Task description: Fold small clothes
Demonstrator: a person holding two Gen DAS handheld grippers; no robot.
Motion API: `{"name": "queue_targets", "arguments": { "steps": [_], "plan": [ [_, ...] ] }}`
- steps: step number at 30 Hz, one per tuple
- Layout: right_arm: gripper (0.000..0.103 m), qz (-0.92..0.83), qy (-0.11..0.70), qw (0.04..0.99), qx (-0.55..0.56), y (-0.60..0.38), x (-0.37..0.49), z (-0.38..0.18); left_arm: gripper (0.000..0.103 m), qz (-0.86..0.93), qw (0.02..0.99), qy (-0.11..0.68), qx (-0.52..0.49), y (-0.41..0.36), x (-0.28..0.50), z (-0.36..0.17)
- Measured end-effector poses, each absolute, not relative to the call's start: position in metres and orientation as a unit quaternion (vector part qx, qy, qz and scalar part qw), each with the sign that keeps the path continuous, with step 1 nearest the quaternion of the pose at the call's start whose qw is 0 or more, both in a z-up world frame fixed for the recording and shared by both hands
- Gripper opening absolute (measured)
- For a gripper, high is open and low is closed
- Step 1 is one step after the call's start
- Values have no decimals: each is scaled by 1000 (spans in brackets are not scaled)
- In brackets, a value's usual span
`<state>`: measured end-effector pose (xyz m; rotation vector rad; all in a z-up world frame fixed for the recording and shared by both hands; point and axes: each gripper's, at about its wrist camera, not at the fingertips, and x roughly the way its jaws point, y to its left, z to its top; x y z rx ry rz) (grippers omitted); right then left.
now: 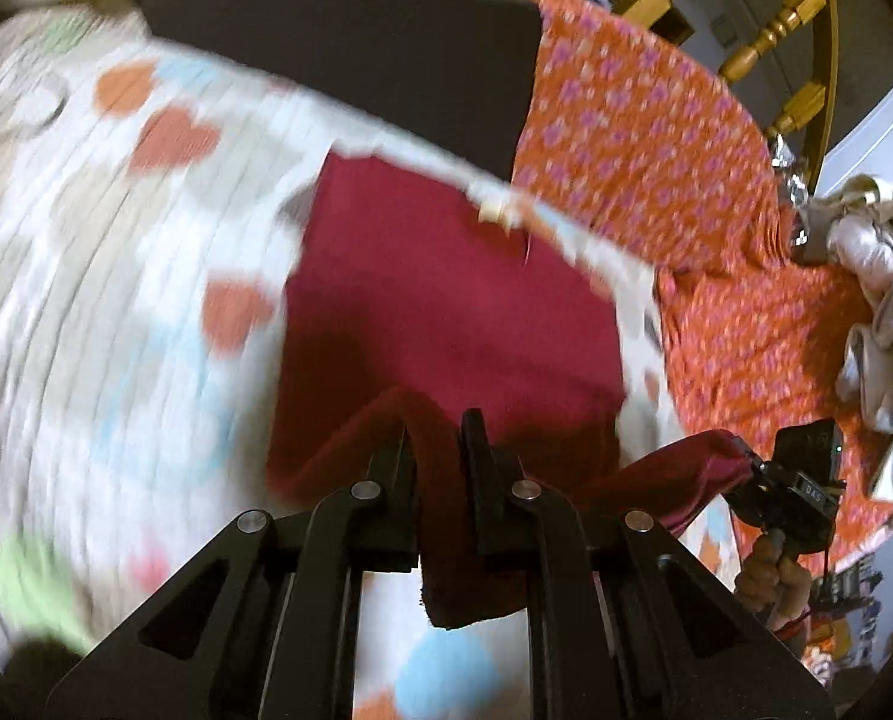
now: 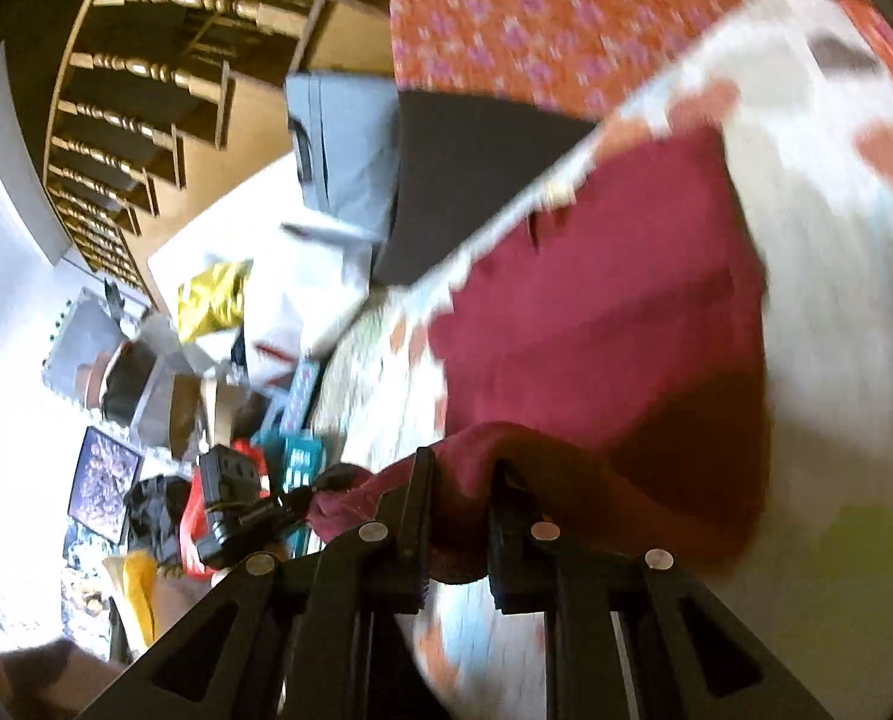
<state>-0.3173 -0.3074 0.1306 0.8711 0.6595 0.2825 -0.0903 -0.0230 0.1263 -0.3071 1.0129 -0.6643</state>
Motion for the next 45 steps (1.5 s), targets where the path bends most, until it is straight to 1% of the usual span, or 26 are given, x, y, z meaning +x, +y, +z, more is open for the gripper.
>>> {"name": "queue_targets", "arguments": {
  "steps": [4, 7, 10, 12, 15, 17, 19, 20, 21, 22, 23, 24, 26, 27, 28, 30, 31, 35, 40, 41, 42, 43, 45],
  "plan": [
    [13, 115, 289, 860, 405, -348, -265, 149, 10, -308, 826, 454, -128, -62, -27, 136],
    [13, 75, 300, 866, 393, -374, -219, 146, 9, -278, 841, 452, -105, -93, 26, 126],
    [13, 30, 304, 861, 406, -406, -175, 126, 9, -249, 851, 452, -96, -105, 65, 110],
    [13, 7, 303, 851, 430, -420, -153, 105, 8, -252, 840, 472, -92, -114, 92, 94],
    [13, -30, 331, 827, 453, -435, -123, 70, 10, -247, 834, 481, -108, -111, 112, 85],
    [14, -25, 335, 816, 470, -446, -117, 68, 16, -267, 828, 478, -123, -106, 118, 91],
    [16, -15, 305, 829, 468, -453, -127, 82, 32, -289, 829, 463, -123, -106, 117, 101],
    [17, -17, 296, 841, 452, -454, -133, 94, 38, -298, 832, 453, -116, -106, 114, 107],
    [19, -20, 292, 850, 439, -453, -136, 102, 48, -301, 835, 446, -111, -107, 112, 111],
    [20, -24, 291, 858, 424, -450, -137, 110, 64, -296, 842, 438, -106, -109, 110, 116],
    [27, -26, 292, 864, 410, -446, -139, 116, 71, -283, 852, 427, -106, -108, 108, 119],
    [39, -33, 283, 873, 395, -443, -141, 122, 76, -274, 858, 419, -115, -104, 107, 121],
    [47, -30, 249, 885, 392, -443, -146, 128, 76, -269, 851, 430, -132, -100, 111, 117],
    [47, -25, 242, 880, 408, -446, -146, 128, 76, -265, 848, 440, -133, -98, 113, 115],
    [47, -26, 251, 868, 428, -450, -145, 128, 76, -261, 847, 444, -131, -95, 112, 114],
    [47, -10, 247, 863, 441, -450, -147, 132, 76, -259, 853, 436, -125, -92, 108, 115],
    [47, -6, 246, 869, 429, -446, -149, 137, 76, -260, 855, 432, -121, -94, 106, 116],
    [47, -27, 307, 887, 345, -428, -136, 133, 76, -267, 852, 440, -96, -113, 103, 109],
    [40, -80, 357, 874, 320, -439, -109, 92, 76, -212, 858, 466, -35, -143, 117, 76],
    [34, -96, 366, 869, 318, -446, -103, 81, 76, -188, 856, 482, -24, -146, 122, 66],
    [25, -107, 374, 863, 322, -453, -96, 70, 76, -170, 853, 493, -18, -146, 126, 56],
    [24, -114, 368, 863, 326, -458, -94, 66, 76, -162, 851, 499, -18, -144, 130, 49],
    [24, -118, 365, 866, 321, -458, -95, 75, 76, -166, 855, 491, -31, -137, 129, 49]
  ]
}}
